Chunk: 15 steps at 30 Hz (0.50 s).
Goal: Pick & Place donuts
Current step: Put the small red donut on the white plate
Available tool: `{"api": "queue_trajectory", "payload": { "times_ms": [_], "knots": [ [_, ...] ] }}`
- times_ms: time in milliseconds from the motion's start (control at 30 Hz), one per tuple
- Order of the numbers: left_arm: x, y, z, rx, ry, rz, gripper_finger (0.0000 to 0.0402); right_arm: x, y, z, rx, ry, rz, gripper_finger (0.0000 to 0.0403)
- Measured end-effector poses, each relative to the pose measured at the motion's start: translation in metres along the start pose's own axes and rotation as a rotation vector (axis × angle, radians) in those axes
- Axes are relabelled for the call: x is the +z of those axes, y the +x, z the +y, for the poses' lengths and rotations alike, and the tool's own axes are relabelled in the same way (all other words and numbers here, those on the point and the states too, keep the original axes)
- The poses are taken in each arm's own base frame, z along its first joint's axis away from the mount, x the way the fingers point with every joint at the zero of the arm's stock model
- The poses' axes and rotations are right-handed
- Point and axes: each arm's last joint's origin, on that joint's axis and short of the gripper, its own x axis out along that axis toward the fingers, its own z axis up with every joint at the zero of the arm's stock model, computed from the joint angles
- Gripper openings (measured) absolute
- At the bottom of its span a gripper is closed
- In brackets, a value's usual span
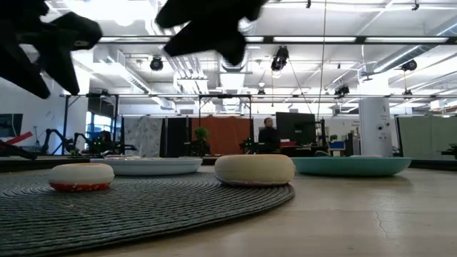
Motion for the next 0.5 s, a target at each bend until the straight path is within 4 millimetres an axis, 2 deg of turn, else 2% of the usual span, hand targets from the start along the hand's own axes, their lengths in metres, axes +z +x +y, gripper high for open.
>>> {"api": "queue_trajectory", "payload": {
  "times_ms": [233, 500],
  "knots": [
    [-0.001, -0.014, -0.003, -0.029, -0.39, -0.049, 0.0126, 0.011, 0.049, 0.006, 0.034, -0.179, 0.131, 0.0147],
    [-0.011, -0.04, 0.005, -0.059, -0.561, -0.08, 0.0126, 0.01, 0.091, 0.005, 0.023, -0.313, 0.212, 0.0136]
  ]
}}
